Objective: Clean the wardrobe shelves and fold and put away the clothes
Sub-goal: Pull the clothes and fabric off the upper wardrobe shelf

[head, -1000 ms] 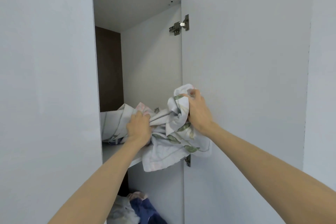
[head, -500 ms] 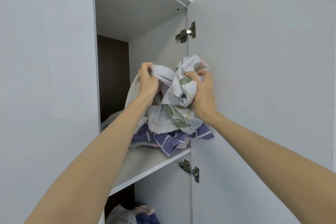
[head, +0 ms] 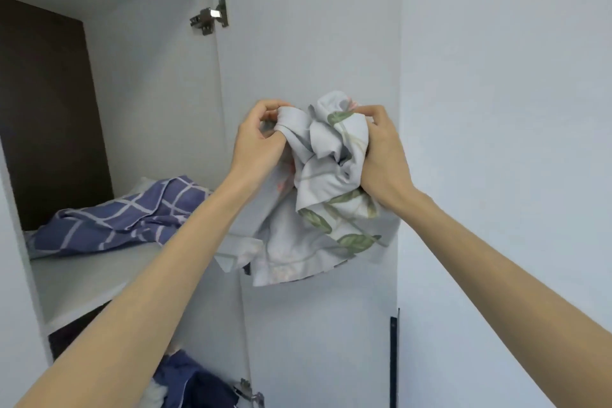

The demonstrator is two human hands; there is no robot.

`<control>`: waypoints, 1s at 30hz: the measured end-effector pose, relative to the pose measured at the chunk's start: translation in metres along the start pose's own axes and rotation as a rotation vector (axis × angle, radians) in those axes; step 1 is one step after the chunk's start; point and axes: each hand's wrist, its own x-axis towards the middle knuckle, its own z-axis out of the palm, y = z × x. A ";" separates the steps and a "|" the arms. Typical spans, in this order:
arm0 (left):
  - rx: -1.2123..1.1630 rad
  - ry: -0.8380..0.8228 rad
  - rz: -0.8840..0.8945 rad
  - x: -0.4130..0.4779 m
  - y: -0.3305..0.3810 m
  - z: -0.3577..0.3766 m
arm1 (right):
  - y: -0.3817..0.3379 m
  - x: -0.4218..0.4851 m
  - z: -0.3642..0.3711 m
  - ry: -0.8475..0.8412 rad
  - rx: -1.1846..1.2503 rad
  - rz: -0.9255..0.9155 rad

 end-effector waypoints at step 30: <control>0.009 -1.057 -0.784 -0.504 -0.108 0.445 | 0.187 -0.532 -0.376 -0.559 -0.163 1.265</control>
